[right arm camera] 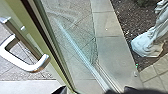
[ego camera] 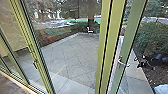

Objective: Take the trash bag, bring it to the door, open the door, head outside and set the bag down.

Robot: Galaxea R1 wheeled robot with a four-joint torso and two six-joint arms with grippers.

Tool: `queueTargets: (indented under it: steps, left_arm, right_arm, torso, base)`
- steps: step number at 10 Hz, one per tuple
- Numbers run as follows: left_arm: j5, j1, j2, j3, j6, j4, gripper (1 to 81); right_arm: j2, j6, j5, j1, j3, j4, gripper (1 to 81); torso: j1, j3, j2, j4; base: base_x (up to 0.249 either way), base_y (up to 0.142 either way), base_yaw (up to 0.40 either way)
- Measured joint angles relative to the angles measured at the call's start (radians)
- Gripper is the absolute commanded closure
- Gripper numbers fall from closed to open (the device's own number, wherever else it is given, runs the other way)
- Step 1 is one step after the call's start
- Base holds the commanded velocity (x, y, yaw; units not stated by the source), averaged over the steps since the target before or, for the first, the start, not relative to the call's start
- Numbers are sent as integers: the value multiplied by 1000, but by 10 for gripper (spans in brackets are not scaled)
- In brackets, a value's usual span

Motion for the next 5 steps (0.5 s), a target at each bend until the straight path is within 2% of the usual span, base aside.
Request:
queueTargets:
  steps: [1,3,5]
  left_arm:
    - [0,0,0,0,0,0,811]
    - [0,0,0,0,0,0,811]
    - [0,0,0,0,0,0,811]
  right_arm:
    - [-5,-49,-43,-4,1,-26,10]
    - [-72,-128,-84,-4,1,-53,10]
    - [-126,-221,-146,3,-6,-162,10]
  torso:
    - [0,0,0,0]
    - [1,0,0,0]
    - [1,0,0,0]
  base:
    - [0,0,0]
    - [0,0,0]
    - [0,0,0]
